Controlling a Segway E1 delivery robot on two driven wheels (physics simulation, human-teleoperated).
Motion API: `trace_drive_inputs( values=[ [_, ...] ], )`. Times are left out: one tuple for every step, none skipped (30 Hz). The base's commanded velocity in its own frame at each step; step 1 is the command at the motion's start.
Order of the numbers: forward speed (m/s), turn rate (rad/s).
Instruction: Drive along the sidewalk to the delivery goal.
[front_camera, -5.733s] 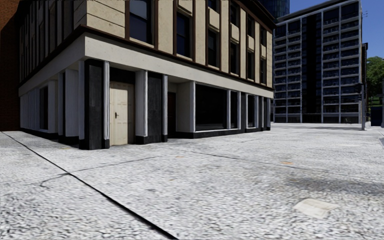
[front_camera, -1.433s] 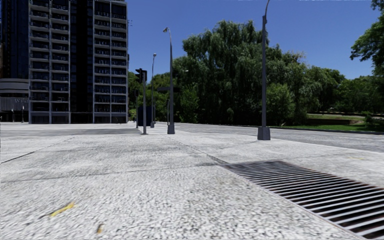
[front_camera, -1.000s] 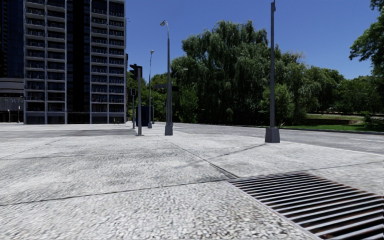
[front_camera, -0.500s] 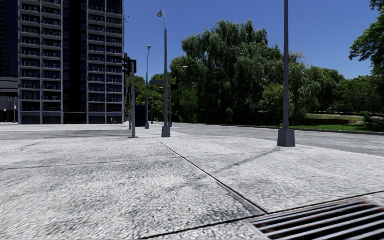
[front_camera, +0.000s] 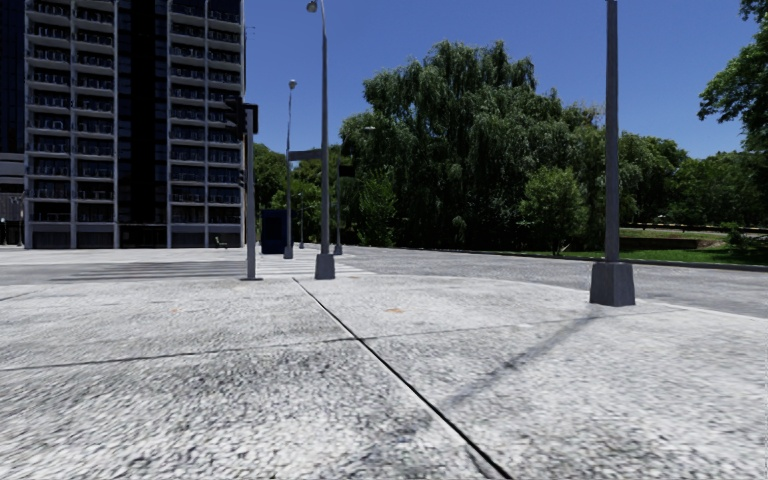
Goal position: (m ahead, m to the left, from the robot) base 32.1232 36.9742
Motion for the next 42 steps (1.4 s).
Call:
trace_drive_inputs(
  values=[
    [2.0,0.0],
    [2.0,0.0],
    [2.0,0.0],
    [2.0,0.0],
    [2.0,0.0],
    [2.0,0.0],
    [2.0,0.0],
    [2.0,0.0],
    [2.0,0.46],
    [2.0,0.68],
    [2.0,0.68],
    [2.0,0.93],
    [2.0,1.2],
    [2.0,1.2],
    [2.0,1.2],
    [2.0,1.2],
    [2.0,1.2],
    [2.0,1.2],
    [2.0,1.2],
    [2.0,1.2],
    [2.0,1.2],
    [2.0,1.2],
    [2.0,1.2],
    [2.0,1.18],
    [2.0,1.09],
    [2.0,1.06],
    [2.0,1.06],
    [2.0,0.97],
    [2.0,0.85],
    [2.0,0.8],
    [2.0,0.7],
    [2.0,0.7],
    [2.0,0.26],
    [2.0,0.11],
    [2.0,0.03],
    [2.0,0.03],
    [2.0,0.0],
    [2.0,0.0],
    [2.0,0.0],
    [2.0,0.0],
    [2.0,0.0],
    [2.0,0.0]
  ],
)
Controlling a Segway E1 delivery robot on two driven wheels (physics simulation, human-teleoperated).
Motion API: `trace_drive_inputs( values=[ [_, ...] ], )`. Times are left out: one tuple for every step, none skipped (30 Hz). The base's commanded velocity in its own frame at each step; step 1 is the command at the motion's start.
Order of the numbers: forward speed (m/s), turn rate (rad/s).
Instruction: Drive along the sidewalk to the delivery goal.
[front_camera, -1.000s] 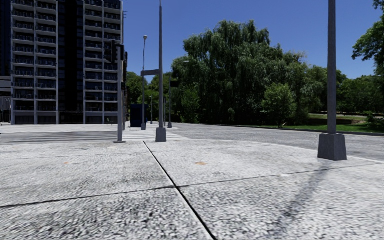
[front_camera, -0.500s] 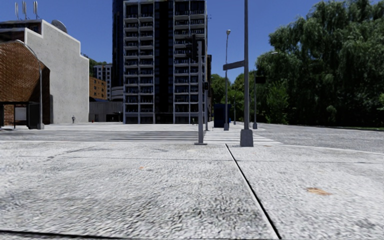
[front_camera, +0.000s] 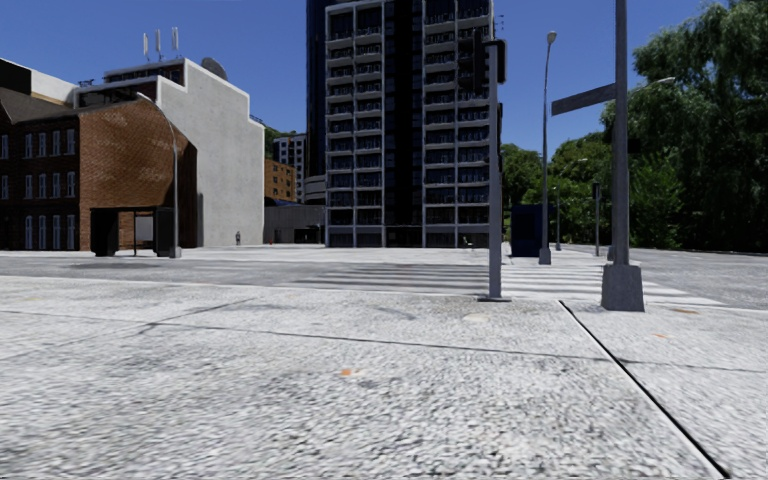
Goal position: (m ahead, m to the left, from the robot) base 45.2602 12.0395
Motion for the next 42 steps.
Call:
trace_drive_inputs(
  values=[
    [2.0,0.0],
    [2.0,0.0],
    [2.0,0.0],
    [2.0,0.0],
    [2.0,0.0],
    [2.0,0.0],
    [2.0,0.0],
    [2.0,0.0],
    [2.0,0.0],
    [2.0,0.0],
    [2.0,0.0],
    [2.0,0.0],
    [2.0,0.0],
    [2.0,0.0],
    [2.0,0.0],
    [2.0,0.0],
    [2.0,0.0],
    [2.0,0.0],
    [2.0,0.0],
    [2.0,0.0],
    [2.0,0.0],
    [2.0,0.0],
    [2.0,0.0],
    [2.0,0.0],
    [2.0,0.0],
    [2.0,0.0],
    [2.0,0.0],
    [2.0,0.0],
    [2.0,0.0],
    [2.0,0.0],
    [2.0,0.0],
    [2.0,0.0],
    [2.0,0.0],
    [2.0,0.0],
    [2.0,0.0],
    [2.0,0.0],
    [2.0,0.0],
    [2.0,0.0],
    [2.0,0.0],
    [2.0,0.0],
    [2.0,0.0],
    [2.0,0.0]
  ],
)
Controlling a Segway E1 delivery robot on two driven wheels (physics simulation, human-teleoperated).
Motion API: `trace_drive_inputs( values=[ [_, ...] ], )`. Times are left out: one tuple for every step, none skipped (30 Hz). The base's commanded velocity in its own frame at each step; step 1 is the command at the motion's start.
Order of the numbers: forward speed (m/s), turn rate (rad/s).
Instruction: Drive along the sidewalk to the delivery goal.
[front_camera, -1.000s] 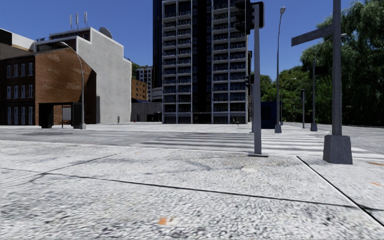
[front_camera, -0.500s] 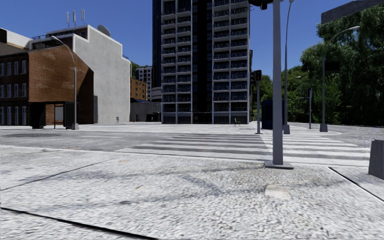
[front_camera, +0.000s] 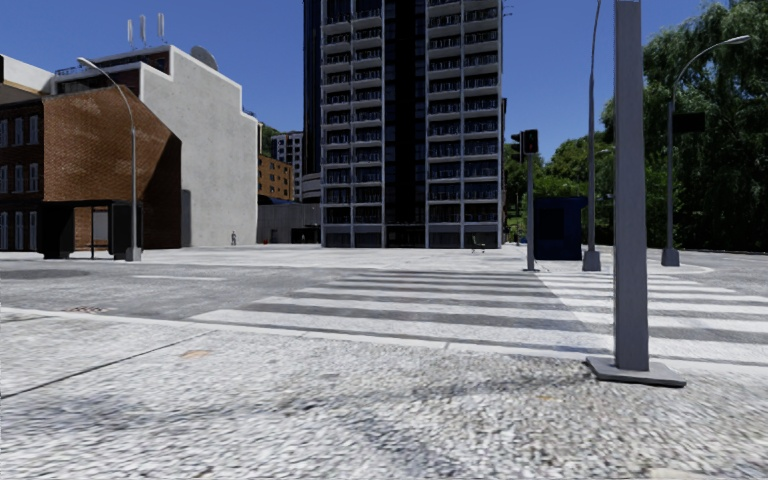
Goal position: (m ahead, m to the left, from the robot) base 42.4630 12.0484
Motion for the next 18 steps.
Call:
trace_drive_inputs(
  values=[
    [2.0,0.0],
    [2.0,0.0],
    [2.0,0.0],
    [2.0,0.0],
    [2.0,0.0],
    [2.0,0.0],
    [2.0,0.0],
    [2.0,0.0],
    [2.0,0.0],
    [2.0,0.0],
    [2.0,0.0],
    [2.0,0.0],
    [2.0,0.0],
    [2.0,0.0],
    [2.0,0.0],
    [2.0,0.0],
    [2.0,0.0],
    [2.0,0.0]
  ],
)
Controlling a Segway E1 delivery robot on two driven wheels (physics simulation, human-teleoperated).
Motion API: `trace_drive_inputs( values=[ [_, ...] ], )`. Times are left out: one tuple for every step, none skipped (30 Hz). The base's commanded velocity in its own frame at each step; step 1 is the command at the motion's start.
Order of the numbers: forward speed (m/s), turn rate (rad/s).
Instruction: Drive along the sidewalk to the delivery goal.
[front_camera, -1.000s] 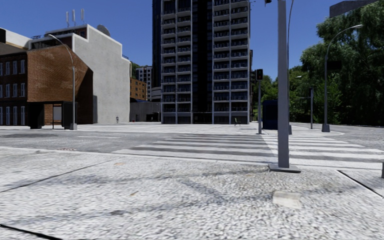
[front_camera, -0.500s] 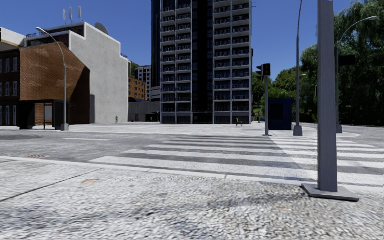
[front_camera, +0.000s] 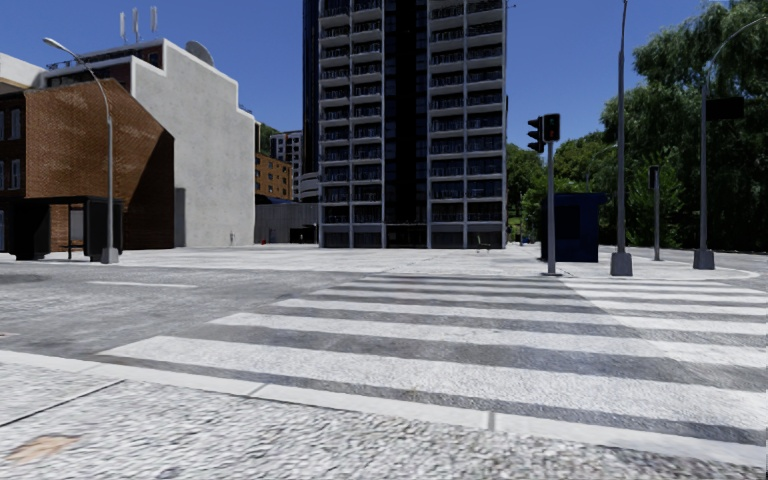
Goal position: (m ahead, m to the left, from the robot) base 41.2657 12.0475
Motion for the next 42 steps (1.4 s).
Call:
trace_drive_inputs(
  values=[
    [2.0,0.0],
    [2.0,0.0],
    [2.0,0.0],
    [2.0,0.0],
    [2.0,0.0],
    [2.0,0.0],
    [2.0,0.0],
    [2.0,0.0],
    [2.0,0.0],
    [2.0,0.0],
    [2.0,0.0],
    [2.0,-0.06],
    [2.0,-0.34],
    [2.0,-0.56],
    [2.0,-0.56],
    [2.0,-0.82],
    [2.0,-1.04],
    [2.0,-1.15],
    [2.0,-1.18],
    [2.0,-1.18],
    [2.0,-1.18],
    [2.0,-1.13],
    [2.0,-0.3],
    [2.0,0.0],
    [2.0,0.0],
    [2.0,0.0],
    [2.0,0.0],
    [2.0,0.0],
    [2.0,0.0],
    [2.0,0.0],
    [2.0,0.0],
    [2.0,0.0],
    [2.0,0.0],
    [2.0,0.0],
    [2.0,0.0],
    [2.0,0.0],
    [2.0,0.0],
    [2.0,0.0],
    [2.0,0.0],
    [2.0,0.0],
    [2.0,0.0],
    [2.0,0.0]
  ],
)
